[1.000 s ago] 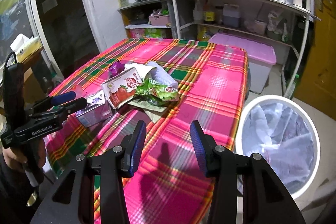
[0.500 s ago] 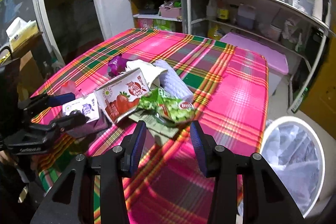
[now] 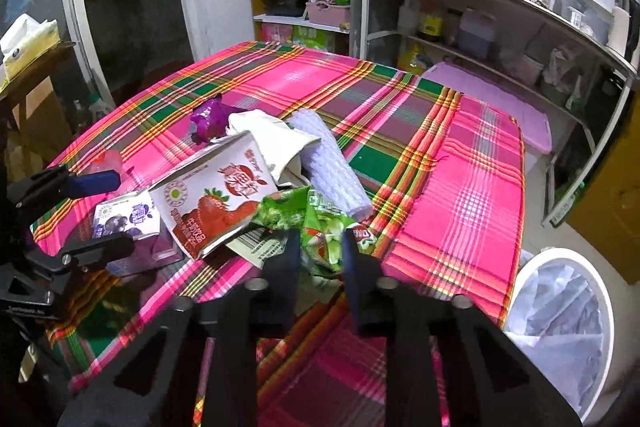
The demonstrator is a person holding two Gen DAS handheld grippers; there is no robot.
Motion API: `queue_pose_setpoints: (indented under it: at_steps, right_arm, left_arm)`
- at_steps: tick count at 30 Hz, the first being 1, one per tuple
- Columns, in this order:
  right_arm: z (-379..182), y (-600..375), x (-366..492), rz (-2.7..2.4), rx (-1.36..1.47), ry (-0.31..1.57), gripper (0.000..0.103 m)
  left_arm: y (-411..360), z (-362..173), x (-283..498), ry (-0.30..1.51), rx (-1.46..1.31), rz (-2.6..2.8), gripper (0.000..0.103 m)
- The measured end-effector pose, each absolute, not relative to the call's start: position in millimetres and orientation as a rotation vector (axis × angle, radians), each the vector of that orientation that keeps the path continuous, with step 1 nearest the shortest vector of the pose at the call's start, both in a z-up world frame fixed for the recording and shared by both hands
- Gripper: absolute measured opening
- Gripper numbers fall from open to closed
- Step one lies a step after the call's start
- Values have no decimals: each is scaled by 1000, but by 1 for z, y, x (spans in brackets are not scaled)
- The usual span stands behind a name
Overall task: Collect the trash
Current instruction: 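Grasp the green snack wrapper with the right gripper and lift it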
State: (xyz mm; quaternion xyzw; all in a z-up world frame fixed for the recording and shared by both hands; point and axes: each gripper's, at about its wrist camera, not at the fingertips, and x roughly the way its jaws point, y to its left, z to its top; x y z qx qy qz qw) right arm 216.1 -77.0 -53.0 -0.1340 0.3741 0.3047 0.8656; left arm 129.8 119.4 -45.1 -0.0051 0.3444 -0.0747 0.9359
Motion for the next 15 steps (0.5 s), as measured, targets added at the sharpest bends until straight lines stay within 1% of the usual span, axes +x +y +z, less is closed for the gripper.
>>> queue_pose_setpoints:
  at_steps: [7,8,9,15]
  right_arm:
    - [-47,-83,211,639,-256,772,10]
    - [-46,-84,210,640,-251,771,10]
    - [-45,-85,209,640,-244,770,9]
    - [-35,-100,196,636,-197,755,9]
  left_arm:
    - [116,-51,133,737,6,-151,72]
    - [115,-52,132,740,7,-146,70]
    - [114,-52,131,740,3,-146,64]
    - [107,-49,120,721,-33,-122,59]
